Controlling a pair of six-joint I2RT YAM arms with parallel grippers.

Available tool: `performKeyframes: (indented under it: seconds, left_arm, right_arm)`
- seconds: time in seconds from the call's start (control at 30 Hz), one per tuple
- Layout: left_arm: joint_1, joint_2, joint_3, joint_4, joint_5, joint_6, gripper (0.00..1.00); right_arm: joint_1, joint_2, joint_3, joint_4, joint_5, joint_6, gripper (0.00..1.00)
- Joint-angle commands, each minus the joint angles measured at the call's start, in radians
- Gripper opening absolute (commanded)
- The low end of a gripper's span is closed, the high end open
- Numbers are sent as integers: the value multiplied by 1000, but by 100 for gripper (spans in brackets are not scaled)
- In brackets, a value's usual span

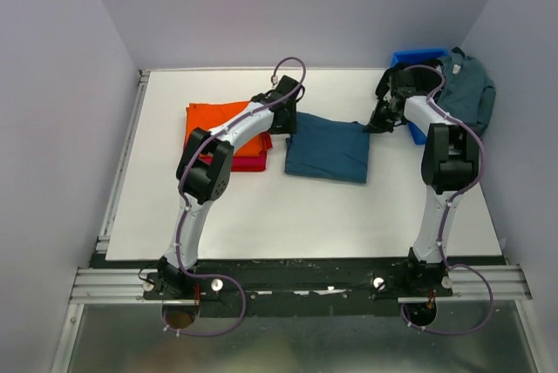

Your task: Fold and stack the t-shirts

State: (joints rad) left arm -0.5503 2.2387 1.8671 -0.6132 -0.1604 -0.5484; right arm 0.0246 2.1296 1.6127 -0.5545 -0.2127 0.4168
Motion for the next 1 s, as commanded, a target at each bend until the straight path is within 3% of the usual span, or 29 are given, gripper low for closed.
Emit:
performKeyframes:
  seconds: [0.0,0.1,0.17,0.23,0.33,0.53,0.87,0.97]
  left_arm:
    - [-5,-40,35,29,62,-4,55]
    - [7,-27,56,67,93,-25,68]
    - [24,-19,52,108,137,-50,86]
    - [39,-21,41,150,147,-83,95]
    - [62,-2,40,188,159,-114,96]
    - [96,65,32,297,274,-180,85]
    - [96,140,44,354,355,-222,87]
    - [98,160,56,357,366,-229,76]
  right_arm:
    - [-6,0,18,-16,29,-16,2]
    - [-6,-7,12,-7,24,-13,2]
    - [-6,-5,12,-5,16,-13,2]
    - [-6,-5,7,-1,7,-12,2]
    - [-6,0,7,4,-1,-9,2]
    - [-6,-2,6,13,-2,-4,2]
    - [-6,-5,1,25,-22,0,2]
    - [-6,-5,-4,27,-25,2,2]
